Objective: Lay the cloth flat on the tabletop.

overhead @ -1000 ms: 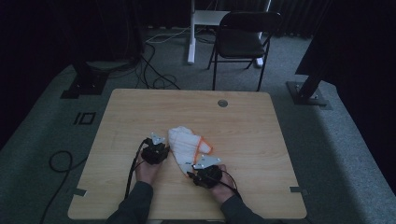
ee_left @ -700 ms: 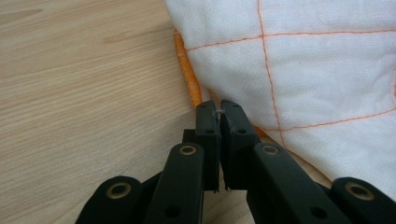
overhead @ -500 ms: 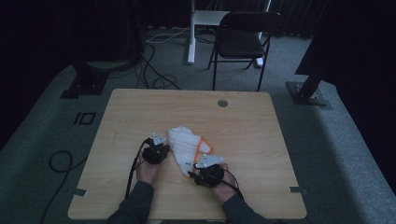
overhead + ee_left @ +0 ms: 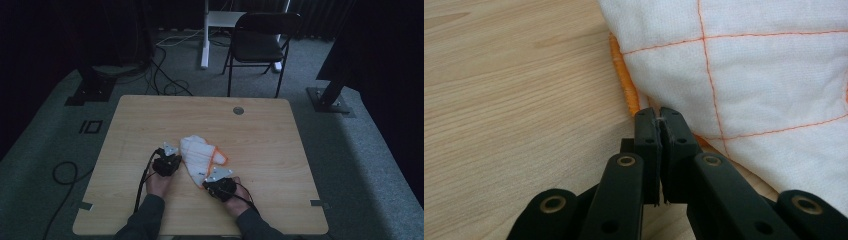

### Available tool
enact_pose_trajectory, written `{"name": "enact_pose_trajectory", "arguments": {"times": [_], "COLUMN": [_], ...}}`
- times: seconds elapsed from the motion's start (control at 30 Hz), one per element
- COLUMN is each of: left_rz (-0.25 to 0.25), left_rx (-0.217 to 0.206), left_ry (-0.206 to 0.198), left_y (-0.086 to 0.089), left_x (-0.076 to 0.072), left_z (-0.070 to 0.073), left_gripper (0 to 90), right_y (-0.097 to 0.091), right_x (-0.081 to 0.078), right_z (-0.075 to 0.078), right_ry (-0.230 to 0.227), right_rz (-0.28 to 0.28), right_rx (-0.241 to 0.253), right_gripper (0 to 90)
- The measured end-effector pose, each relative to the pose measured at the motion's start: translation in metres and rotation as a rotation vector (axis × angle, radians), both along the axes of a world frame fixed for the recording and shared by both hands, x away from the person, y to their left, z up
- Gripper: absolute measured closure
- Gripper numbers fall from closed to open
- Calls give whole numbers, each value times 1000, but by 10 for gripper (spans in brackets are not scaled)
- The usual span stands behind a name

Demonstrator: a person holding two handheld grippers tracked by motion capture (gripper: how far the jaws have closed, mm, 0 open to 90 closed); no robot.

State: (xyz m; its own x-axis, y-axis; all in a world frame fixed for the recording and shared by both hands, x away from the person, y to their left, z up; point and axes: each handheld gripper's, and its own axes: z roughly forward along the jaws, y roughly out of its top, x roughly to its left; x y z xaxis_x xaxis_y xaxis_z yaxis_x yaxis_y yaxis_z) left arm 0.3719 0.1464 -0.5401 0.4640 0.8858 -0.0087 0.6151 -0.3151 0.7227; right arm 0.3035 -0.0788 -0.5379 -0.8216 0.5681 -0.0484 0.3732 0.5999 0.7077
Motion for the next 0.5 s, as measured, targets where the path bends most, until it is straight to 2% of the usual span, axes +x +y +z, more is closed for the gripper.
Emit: {"name": "enact_pose_trajectory", "arguments": {"times": [0.03, 0.17, 0.5], "left_rz": [-1, -1, 5], "left_rx": [-3, -2, 1], "left_ry": [1, 0, 3], "left_y": [0, 2, 9], "left_x": [0, 0, 0], "left_z": [0, 0, 0], "left_gripper": [882, 883, 884], "right_y": [-3, -11, -42], "right_x": [-2, 0, 14], "right_z": [4, 15, 30], "right_ry": [-22, -57, -94], "right_rz": [-10, -46, -159], "right_rx": [13, 48, 94], "right_gripper": [888, 888, 890]}}
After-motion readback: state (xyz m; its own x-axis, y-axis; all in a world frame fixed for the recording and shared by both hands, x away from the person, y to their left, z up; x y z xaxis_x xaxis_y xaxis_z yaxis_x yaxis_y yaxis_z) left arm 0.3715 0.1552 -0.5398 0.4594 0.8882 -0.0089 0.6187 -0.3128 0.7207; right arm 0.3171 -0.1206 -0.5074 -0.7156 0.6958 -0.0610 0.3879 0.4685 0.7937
